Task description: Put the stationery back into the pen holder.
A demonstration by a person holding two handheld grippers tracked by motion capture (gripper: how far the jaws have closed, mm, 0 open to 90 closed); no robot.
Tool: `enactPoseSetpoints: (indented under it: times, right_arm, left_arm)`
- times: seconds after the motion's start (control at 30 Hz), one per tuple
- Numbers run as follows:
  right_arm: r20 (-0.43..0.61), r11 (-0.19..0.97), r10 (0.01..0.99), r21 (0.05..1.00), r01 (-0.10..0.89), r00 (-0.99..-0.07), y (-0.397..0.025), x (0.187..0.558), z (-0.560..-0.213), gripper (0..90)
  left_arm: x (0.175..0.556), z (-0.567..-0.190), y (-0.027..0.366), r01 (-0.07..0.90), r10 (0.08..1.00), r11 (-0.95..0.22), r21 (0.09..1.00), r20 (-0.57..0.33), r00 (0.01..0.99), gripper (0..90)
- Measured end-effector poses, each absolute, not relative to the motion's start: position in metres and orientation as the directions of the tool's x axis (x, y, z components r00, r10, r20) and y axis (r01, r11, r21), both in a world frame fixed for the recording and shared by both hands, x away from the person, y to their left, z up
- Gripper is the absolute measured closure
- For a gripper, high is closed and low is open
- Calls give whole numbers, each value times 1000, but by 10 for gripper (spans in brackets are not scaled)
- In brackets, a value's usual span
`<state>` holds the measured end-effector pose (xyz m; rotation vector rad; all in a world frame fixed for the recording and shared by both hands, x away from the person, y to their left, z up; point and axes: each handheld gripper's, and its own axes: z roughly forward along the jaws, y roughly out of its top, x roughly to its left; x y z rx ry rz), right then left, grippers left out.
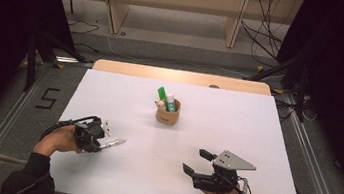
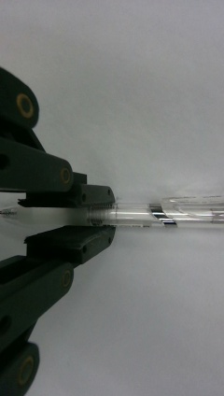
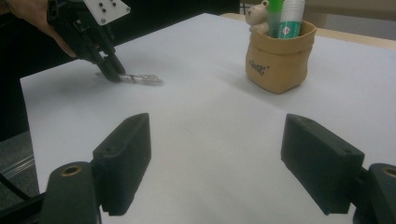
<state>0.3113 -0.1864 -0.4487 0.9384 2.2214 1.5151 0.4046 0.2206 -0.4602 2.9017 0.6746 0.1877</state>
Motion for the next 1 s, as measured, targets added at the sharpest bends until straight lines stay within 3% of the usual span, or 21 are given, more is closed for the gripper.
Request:
enactPoseSetpoints:
  times: [0.3, 0.43, 1.0]
  right_arm:
    - [109, 239, 653, 909, 341, -750, -185, 310, -448, 254]
    - [84, 254, 653, 912, 322, -753, -182, 308, -446, 254]
    - [-82, 414, 576, 887, 203, -814, -149, 289, -443, 254]
  left_arm:
    - [402, -447, 212, 500, 512, -835, 230, -10, 859, 793]
    - [399, -444, 202, 504, 506, -831, 237, -59, 861, 793]
    - [380, -433, 141, 432, 425, -857, 281, -89, 901, 793]
